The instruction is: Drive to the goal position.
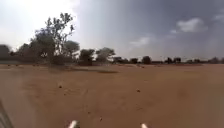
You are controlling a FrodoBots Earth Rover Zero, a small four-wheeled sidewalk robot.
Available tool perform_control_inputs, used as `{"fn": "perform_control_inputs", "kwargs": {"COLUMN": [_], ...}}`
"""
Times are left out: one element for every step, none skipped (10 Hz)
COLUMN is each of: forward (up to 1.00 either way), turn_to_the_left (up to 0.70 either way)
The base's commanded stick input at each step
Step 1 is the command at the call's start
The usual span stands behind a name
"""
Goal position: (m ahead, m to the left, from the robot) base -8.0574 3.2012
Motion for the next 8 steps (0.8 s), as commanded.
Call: {"fn": "perform_control_inputs", "kwargs": {"forward": [1.00, 1.00, 1.00, 1.00, 1.00, 1.00, 1.00, 1.00], "turn_to_the_left": [0.00, 0.00, 0.00, 0.00, 0.00, 0.00, 0.00, 0.00]}}
